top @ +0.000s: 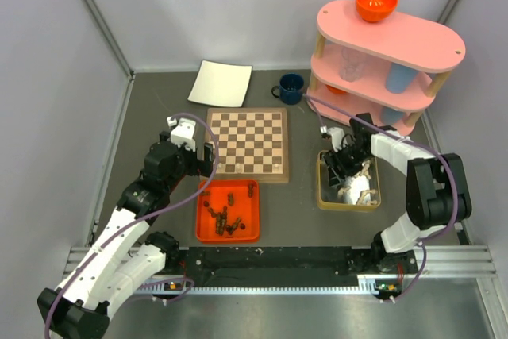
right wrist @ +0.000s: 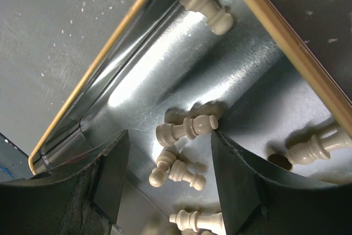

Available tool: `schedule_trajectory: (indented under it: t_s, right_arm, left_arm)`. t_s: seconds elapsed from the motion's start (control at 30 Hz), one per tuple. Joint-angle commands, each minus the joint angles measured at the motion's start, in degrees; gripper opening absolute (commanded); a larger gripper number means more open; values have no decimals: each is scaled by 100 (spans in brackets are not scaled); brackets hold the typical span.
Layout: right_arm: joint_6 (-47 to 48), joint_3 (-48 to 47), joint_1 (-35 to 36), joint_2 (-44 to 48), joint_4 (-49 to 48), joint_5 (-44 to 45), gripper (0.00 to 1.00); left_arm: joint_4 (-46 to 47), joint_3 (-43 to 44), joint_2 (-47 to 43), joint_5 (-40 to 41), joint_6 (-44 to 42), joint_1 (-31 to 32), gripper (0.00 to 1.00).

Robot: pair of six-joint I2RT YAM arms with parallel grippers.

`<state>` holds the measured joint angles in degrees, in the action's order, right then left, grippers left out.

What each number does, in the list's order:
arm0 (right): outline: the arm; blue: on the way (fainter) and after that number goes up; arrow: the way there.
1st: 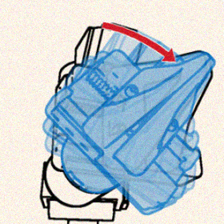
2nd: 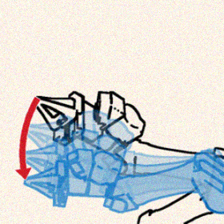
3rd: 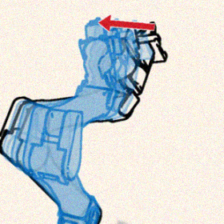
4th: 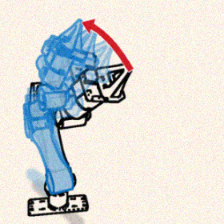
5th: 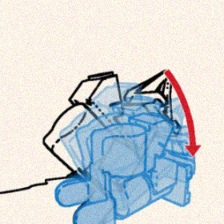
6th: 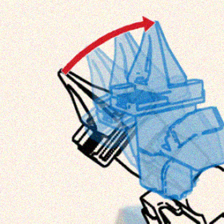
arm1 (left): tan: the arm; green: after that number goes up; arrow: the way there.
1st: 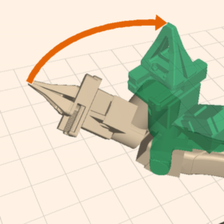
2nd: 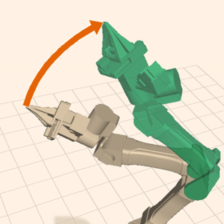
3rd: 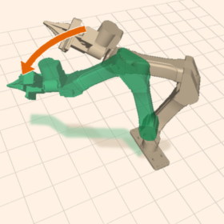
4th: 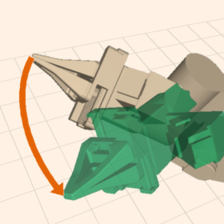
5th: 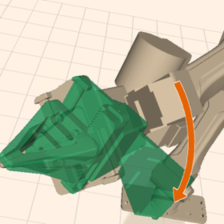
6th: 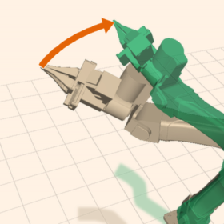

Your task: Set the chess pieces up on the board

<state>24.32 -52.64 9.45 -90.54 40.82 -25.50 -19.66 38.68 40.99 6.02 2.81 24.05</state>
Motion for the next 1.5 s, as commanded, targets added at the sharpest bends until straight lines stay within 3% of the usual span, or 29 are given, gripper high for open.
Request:
schedule_trajectory:
  t_s: [0.0,0.2,0.33,0.57,0.9,1.07,1.2,1.47]
  right_arm:
    - [-67,-229,206,-69,-206,-61,60]
    - [64,-185,487,-104,-241,18,55]
    - [179,-45,689,1,-250,404,48]
    - [302,280,690,397,-294,1055,44]
    - [302,342,698,458,-434,1424,24]
    - [319,421,689,476,-513,1600,25]
    - [293,395,690,476,-557,1610,34]
    - [223,334,681,327,-619,1451,34]
  left_arm:
    - [305,-44,-56,101,-52,-15,99]
    - [322,-53,-30,110,-61,-15,99]
    - [322,-53,-47,119,-61,-15,99]
    - [331,-62,-39,75,-61,-15,99]
    - [323,-71,-118,92,-61,-15,99]
    - [323,-71,-109,57,-61,-15,99]
    - [331,-62,-109,48,-61,-15,99]
    - [331,-79,-144,39,-52,-15,99]
